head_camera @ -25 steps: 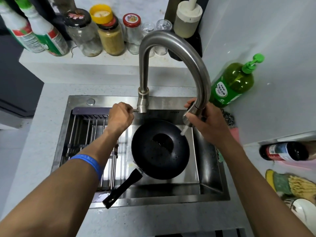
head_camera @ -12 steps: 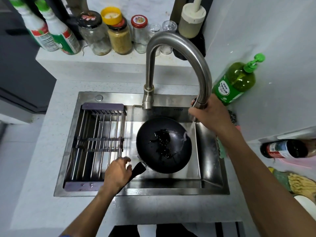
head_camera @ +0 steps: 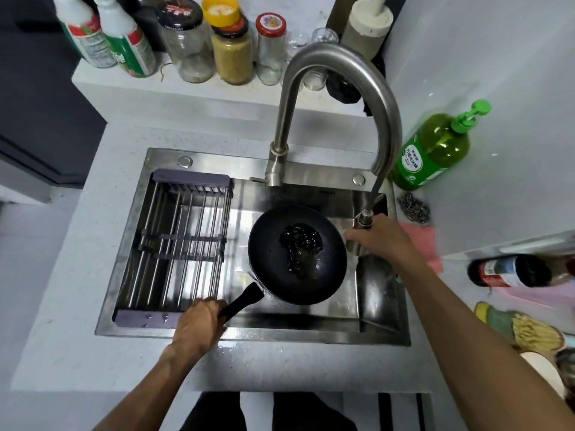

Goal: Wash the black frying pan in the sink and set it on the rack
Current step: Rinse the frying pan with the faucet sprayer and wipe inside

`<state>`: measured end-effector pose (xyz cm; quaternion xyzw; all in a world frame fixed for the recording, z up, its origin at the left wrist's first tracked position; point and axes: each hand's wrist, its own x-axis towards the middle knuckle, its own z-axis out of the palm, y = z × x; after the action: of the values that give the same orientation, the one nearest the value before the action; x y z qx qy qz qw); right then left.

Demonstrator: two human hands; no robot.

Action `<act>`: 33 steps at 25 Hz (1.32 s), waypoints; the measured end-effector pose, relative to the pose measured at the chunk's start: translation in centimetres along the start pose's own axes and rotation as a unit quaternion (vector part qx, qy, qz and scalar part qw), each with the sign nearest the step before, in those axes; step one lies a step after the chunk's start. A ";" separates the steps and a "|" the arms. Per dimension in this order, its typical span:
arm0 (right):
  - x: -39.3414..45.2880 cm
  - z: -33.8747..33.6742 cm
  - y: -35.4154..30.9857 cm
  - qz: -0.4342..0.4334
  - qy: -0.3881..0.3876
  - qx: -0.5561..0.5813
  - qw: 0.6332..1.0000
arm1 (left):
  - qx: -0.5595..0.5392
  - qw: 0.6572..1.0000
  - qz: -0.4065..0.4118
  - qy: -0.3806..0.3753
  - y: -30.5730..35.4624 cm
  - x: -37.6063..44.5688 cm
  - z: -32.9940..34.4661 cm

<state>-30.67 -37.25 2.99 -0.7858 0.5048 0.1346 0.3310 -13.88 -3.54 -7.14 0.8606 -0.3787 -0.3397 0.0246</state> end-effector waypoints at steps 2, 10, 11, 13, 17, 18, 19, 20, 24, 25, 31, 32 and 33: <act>0.2 0.8 -0.3 -0.003 0.000 0.044 0.999 | -0.003 1.000 -0.010 -0.009 -0.1 0.2 0.1; 0.2 1.9 -1.8 0.055 -0.081 0.194 0.976 | 0.018 1.000 -0.003 -0.011 -1.5 1.4 1.0; 0.1 2.3 -2.2 0.063 -0.080 0.202 0.974 | 0.019 1.000 -0.004 -0.010 -1.6 1.4 1.0; -0.1 2.7 -2.8 0.063 -0.050 0.188 0.979 | 0.018 1.000 -0.004 -0.010 -1.6 1.4 0.9; -0.4 2.4 -2.5 0.060 -0.025 0.164 0.984 | 0.008 1.000 -0.001 -0.010 -1.1 1.3 0.5; -0.4 2.3 -2.4 0.060 -0.029 0.161 0.985 | 0.009 1.000 0.000 -0.009 -0.9 1.2 0.3; -0.4 2.4 -2.5 0.057 -0.037 0.166 0.984 | 0.010 1.000 -0.001 -0.010 -0.8 1.2 0.1; -0.3 2.6 -2.6 0.052 -0.046 0.179 0.981 | 0.011 1.000 -0.002 -0.010 -0.6 1.1 0.0; 0.3 4.2 -3.8 0.020 -0.067 0.260 0.963 | 0.013 1.000 -0.003 -0.009 -0.2 0.8 -0.4; 0.6 4.6 -4.2 0.015 -0.066 0.283 0.957 | 0.011 1.000 -0.006 -0.011 -0.1 0.8 -0.4; 2.2 5.7 -5.7 0.009 -0.011 0.384 0.923 | 0.004 1.000 -0.001 -0.008 0.1 0.5 -0.7; 2.4 5.7 -5.8 0.010 -0.001 0.396 0.918 | 0.004 1.000 -0.001 -0.007 0.1 0.5 -0.7; 2.6 5.7 -5.8 0.009 0.009 0.406 0.914 | 0.004 1.000 -0.002 -0.008 0.1 0.5 -0.8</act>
<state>-23.67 -33.77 -0.40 -0.5799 0.5260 -0.0858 0.6162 -13.22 -4.17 -6.79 0.8585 -0.3791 -0.3449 0.0174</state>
